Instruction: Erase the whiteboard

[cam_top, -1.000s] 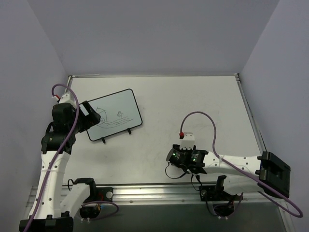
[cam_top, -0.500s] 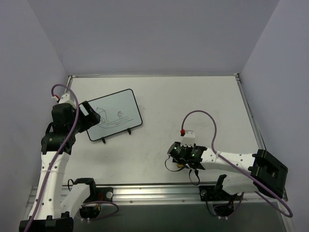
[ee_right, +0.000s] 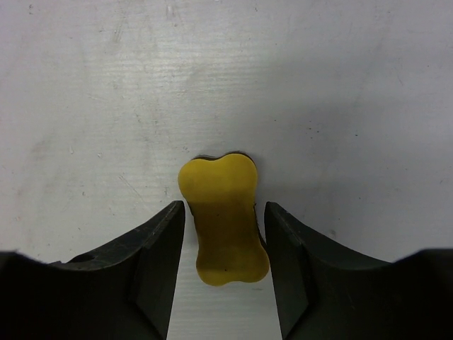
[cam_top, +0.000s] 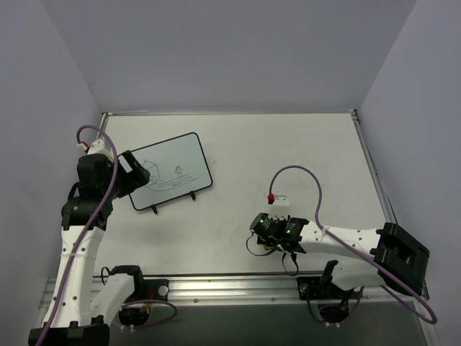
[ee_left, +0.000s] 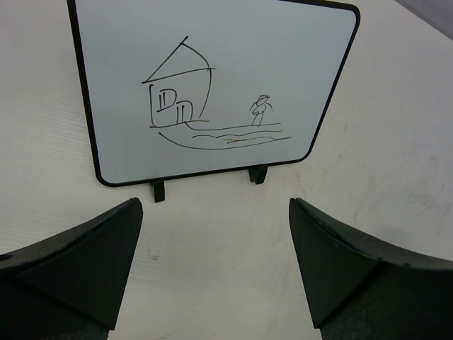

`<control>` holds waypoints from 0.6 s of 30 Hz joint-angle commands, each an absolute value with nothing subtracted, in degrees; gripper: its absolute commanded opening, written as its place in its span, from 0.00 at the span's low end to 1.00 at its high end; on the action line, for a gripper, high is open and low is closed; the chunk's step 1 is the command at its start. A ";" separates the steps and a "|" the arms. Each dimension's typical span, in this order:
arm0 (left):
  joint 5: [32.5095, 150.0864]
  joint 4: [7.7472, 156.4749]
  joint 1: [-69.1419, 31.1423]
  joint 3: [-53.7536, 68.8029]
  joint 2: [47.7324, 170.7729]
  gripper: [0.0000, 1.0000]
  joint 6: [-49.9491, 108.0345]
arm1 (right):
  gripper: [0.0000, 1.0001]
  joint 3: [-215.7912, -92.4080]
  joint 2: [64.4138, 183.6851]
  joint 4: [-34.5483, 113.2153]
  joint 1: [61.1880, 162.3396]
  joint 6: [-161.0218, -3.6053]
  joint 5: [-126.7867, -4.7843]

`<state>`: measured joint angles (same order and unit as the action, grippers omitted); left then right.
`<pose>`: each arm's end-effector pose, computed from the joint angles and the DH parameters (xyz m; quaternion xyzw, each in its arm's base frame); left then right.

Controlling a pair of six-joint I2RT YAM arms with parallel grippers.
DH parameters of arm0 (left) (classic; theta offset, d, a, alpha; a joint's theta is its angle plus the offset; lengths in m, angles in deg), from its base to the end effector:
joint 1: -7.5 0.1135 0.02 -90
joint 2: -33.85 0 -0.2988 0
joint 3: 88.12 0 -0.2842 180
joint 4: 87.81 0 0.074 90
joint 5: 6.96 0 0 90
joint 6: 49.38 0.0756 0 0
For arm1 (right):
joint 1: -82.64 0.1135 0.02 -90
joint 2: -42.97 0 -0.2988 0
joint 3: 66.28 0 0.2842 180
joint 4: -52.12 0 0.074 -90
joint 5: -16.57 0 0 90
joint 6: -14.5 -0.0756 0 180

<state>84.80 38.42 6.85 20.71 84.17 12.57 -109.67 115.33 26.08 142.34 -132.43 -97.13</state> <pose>0.2203 -0.0048 0.3633 -0.2009 0.8551 -0.1315 0.4595 0.1575 0.2093 0.1433 0.0392 0.9346 0.1475 0.3212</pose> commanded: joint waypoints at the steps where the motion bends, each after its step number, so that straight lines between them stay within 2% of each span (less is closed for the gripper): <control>1: 84.09 38.43 7.06 18.52 83.68 0.94 13.11 | 0.44 -108.70 113.99 24.46 142.84 -132.89 -97.77; 5: 84.09 38.26 7.06 18.61 83.68 0.94 13.11 | 0.41 -108.61 113.81 24.20 142.75 -133.16 -97.86; 18: 84.18 38.35 7.06 18.61 83.68 0.94 13.11 | 0.40 -108.61 115.39 24.37 143.02 -132.89 -96.89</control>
